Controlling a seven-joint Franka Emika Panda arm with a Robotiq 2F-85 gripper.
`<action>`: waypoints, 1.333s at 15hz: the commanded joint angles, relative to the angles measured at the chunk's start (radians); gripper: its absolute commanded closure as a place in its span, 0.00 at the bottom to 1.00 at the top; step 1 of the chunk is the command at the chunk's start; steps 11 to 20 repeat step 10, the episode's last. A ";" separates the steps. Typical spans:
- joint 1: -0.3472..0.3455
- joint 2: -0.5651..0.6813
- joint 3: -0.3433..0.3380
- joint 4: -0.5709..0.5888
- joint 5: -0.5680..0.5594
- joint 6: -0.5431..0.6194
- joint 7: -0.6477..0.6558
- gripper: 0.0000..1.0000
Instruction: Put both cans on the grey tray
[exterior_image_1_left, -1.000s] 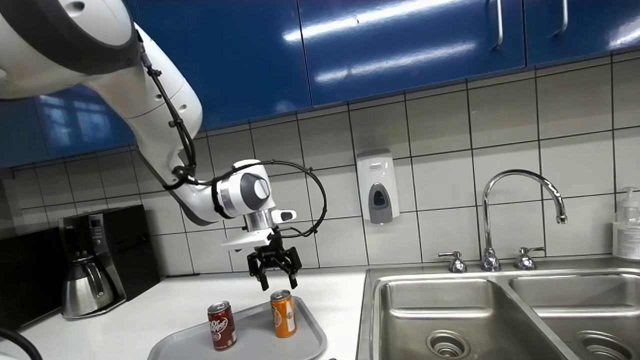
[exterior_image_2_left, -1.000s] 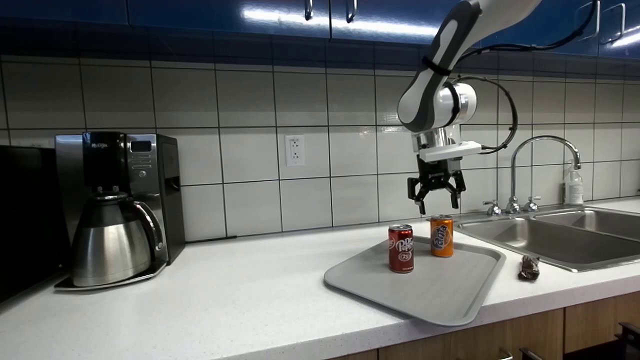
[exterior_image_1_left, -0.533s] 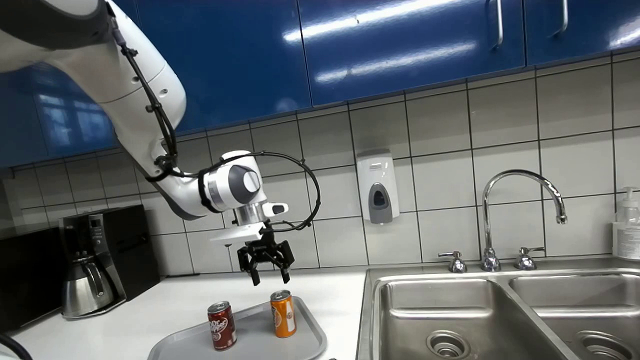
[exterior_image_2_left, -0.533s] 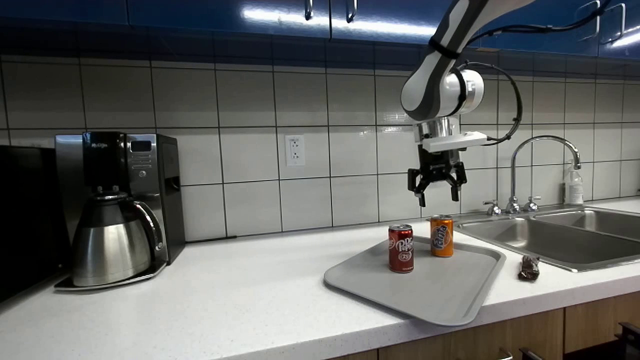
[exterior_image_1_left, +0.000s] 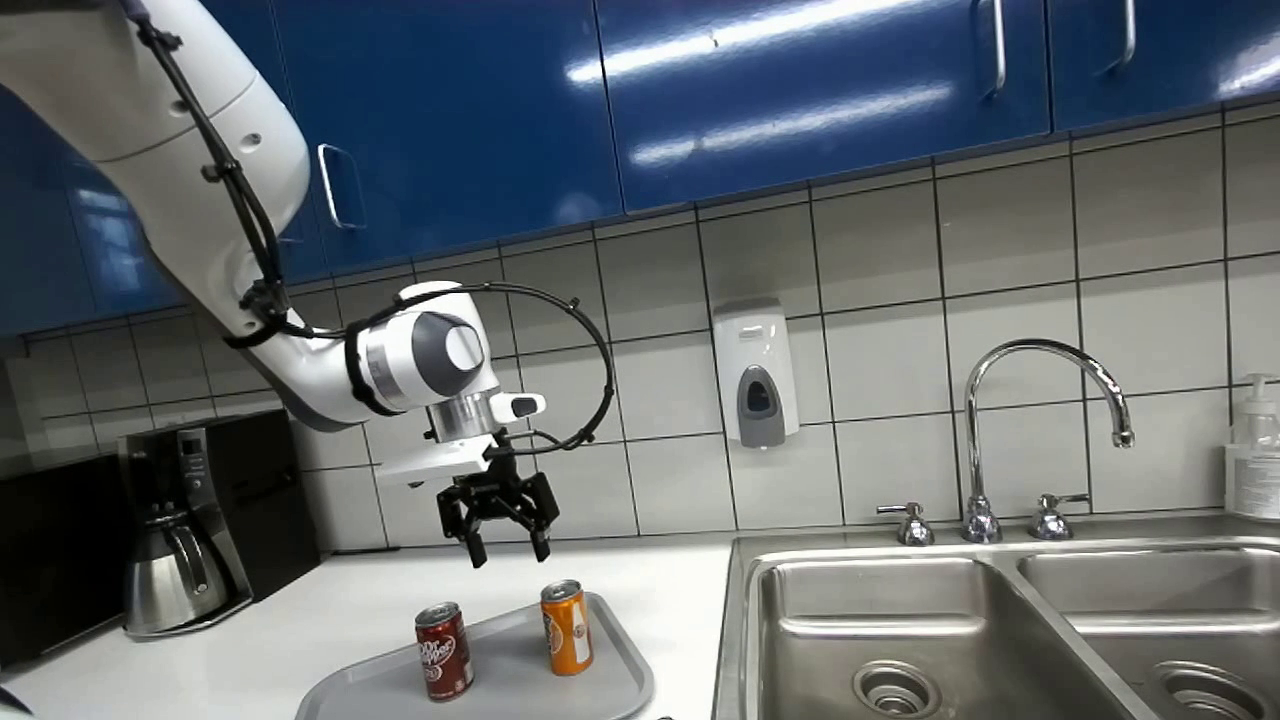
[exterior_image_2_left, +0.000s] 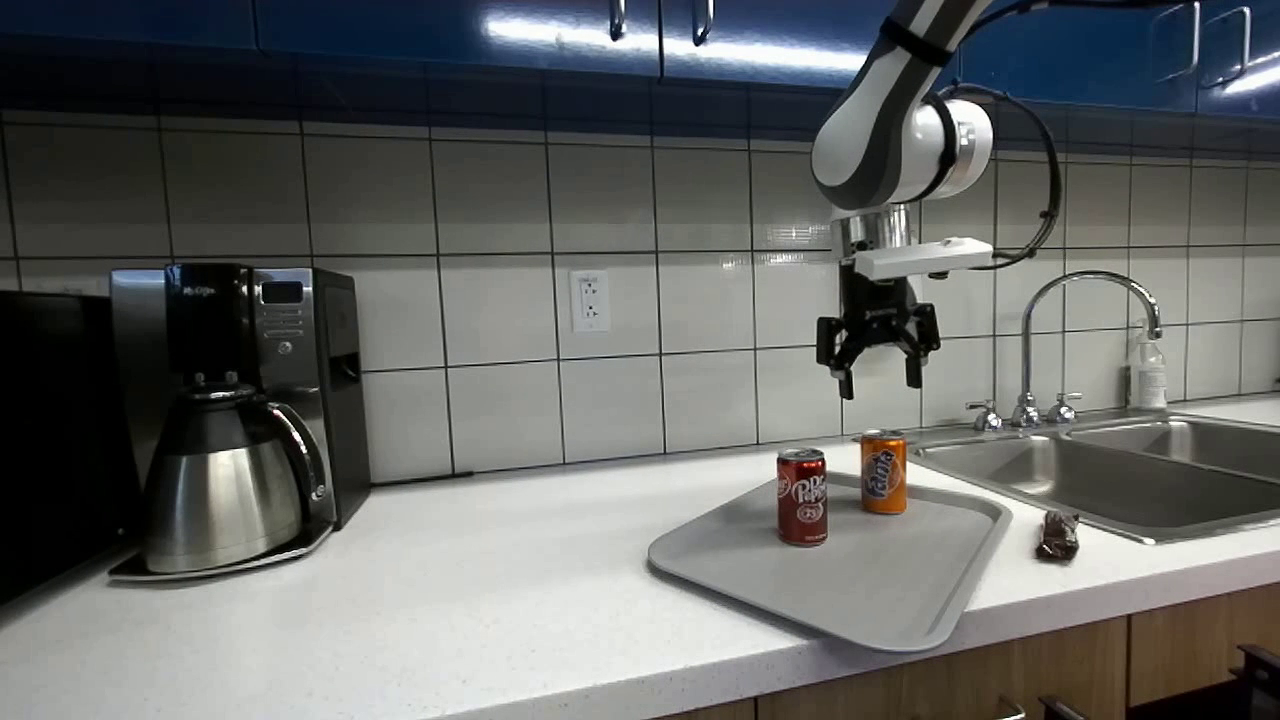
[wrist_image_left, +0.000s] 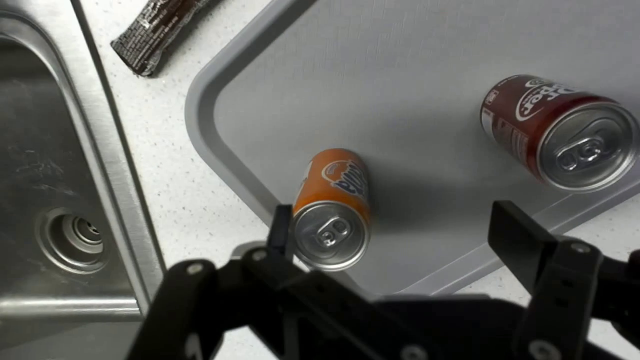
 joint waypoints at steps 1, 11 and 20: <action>-0.002 -0.115 0.027 -0.089 -0.008 0.003 -0.019 0.00; 0.002 -0.169 0.073 -0.132 0.004 -0.005 -0.007 0.00; 0.002 -0.169 0.073 -0.132 0.004 -0.005 -0.007 0.00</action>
